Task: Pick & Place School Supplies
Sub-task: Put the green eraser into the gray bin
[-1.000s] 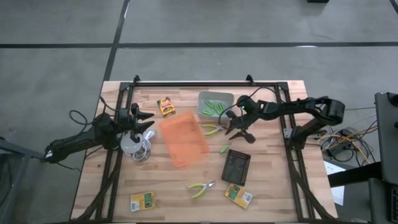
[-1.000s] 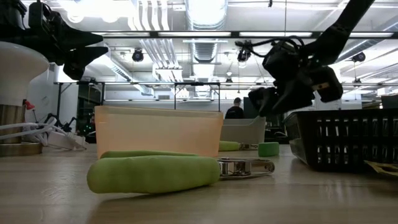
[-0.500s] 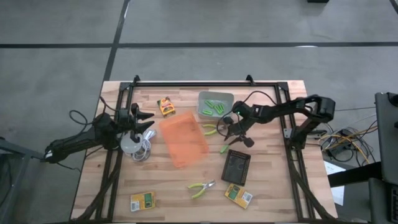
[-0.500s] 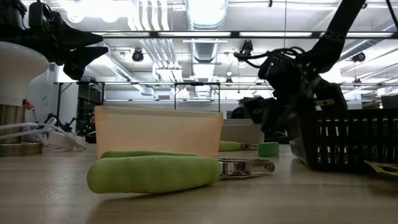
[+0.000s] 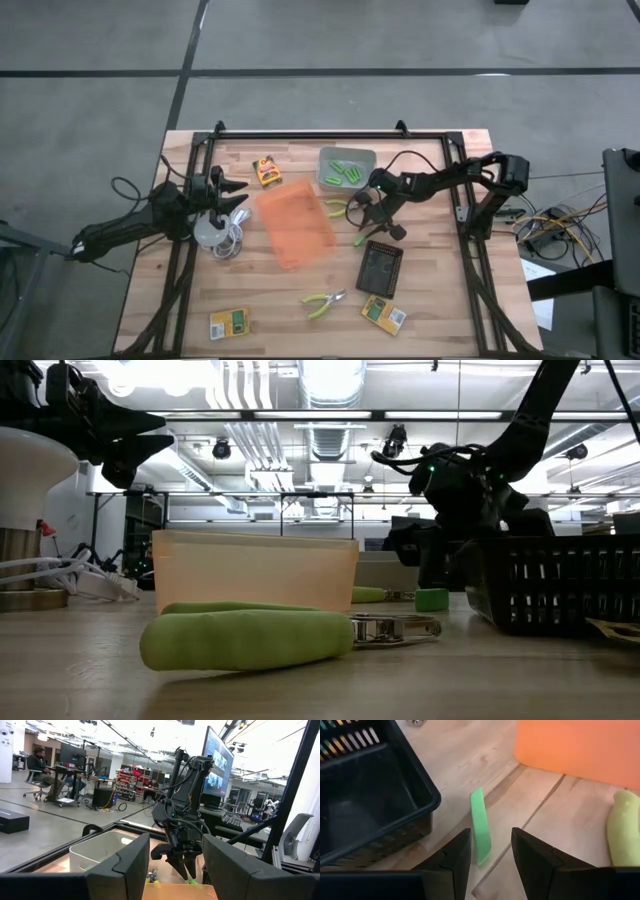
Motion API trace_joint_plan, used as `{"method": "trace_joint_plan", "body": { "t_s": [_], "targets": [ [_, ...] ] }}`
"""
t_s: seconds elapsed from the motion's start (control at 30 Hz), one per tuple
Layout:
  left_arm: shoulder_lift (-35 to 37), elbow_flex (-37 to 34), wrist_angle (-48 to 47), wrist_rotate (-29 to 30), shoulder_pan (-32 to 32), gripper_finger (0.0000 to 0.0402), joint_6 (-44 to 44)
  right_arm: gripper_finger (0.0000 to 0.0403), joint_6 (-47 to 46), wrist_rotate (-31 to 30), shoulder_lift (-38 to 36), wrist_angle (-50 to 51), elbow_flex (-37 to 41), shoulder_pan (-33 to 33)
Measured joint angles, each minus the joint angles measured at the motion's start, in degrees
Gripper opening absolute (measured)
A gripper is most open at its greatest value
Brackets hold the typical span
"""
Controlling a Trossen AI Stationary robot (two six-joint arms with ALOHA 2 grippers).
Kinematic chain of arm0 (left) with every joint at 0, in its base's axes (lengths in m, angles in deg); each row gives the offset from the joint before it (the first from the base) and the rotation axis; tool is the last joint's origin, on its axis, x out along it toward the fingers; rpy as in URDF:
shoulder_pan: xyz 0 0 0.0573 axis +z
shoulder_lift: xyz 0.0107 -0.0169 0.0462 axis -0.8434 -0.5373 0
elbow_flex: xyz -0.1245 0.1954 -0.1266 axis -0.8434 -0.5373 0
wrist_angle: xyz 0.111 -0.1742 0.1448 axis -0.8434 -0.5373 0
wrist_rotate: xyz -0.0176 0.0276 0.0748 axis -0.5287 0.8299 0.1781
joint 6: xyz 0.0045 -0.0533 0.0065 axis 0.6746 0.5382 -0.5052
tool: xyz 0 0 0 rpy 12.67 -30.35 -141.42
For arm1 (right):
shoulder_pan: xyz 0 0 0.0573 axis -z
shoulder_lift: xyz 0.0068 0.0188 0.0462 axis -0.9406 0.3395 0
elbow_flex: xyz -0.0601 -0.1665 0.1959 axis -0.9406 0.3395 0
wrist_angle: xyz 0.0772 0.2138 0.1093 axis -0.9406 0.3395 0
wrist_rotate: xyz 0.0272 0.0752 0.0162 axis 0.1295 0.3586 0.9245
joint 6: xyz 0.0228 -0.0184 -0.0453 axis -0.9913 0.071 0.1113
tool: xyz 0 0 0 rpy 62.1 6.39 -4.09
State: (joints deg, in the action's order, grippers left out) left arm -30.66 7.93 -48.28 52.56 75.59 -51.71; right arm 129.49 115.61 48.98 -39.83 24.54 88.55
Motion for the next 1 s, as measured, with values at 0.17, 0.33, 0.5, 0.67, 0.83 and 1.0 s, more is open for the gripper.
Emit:
{"method": "trace_joint_plan", "body": {
  "t_s": [0.17, 0.33, 0.5, 0.67, 0.83, 1.0],
  "targets": [
    [-0.1, 0.0, 0.0, 0.0, 0.0, 0.0188, 0.0, 0.0137, 1.1, -2.6, 0.1, 0.3, 0.0, -1.6],
    [-0.1, 0.0, 0.0, 0.0, 0.0, 0.0188, 0.0, 0.0137, 0.3, -3.8, 1.0, 0.5, 0.0, -1.8],
    [-0.1, 0.0, 0.0, 0.0, 0.0, 0.0188, 0.0, 0.0137, -1.4, -3.8, 1.5, 0.5, 0.0, -1.9],
    [-0.1, 0.0, 0.0, 0.0, 0.0, 0.0188, 0.0, 0.0137, -1.9, -3.7, 1.5, 0.5, 0.0, -1.9],
    [-0.1, 0.0, 0.0, 0.0, 0.0, 0.0188, 0.0, 0.0132, -2.0, -3.7, 1.5, 0.5, 0.0, -1.9],
    [-0.1, 0.0, 0.0, 0.0, 0.0, 0.0188, 0.0, 0.0113, -1.9, -3.6, 1.5, 0.6, 0.0, -1.9]
  ]
}}
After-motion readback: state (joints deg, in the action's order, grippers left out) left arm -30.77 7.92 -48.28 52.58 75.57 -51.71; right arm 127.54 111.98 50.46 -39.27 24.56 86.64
